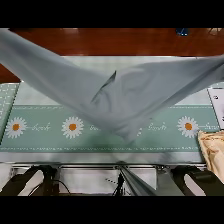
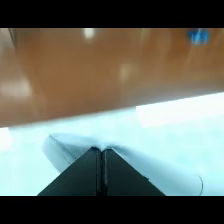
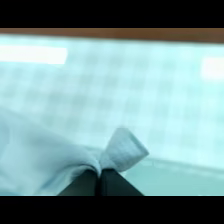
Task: Fold the shirts.
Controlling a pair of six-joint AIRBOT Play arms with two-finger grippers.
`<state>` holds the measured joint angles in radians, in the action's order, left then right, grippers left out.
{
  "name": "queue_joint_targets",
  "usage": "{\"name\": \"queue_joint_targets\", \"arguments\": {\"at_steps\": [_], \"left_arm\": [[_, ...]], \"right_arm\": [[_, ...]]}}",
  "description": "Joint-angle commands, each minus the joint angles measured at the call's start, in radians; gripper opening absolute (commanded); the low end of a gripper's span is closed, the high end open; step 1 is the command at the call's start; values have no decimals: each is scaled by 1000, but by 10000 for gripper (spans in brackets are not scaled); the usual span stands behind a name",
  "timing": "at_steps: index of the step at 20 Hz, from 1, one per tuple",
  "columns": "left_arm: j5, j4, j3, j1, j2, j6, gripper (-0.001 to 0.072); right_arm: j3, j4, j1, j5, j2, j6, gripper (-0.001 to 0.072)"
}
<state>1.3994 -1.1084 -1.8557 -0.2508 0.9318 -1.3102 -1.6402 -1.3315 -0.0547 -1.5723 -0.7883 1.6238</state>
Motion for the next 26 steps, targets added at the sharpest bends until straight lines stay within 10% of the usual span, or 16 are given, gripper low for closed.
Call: {"name": "queue_joint_targets", "arguments": {"at_steps": [1, 20, 24, 26], "left_arm": [[34, -11, 151, 0, 48, -4, 15], [-100, 103, 341, 100, 637, -4, 39], [-30, 103, 311, -5, 618, -101, 488], [39, 103, 310, -58, 592, -116, 525]], "right_arm": [[-3, -11, -40, -126, -96, -28, 26], [-3, -93, -92, 275, -705, -171, 26], [-3, -92, -92, 269, -705, -171, 27], [-3, -92, -92, 255, -705, -171, 27]]}}
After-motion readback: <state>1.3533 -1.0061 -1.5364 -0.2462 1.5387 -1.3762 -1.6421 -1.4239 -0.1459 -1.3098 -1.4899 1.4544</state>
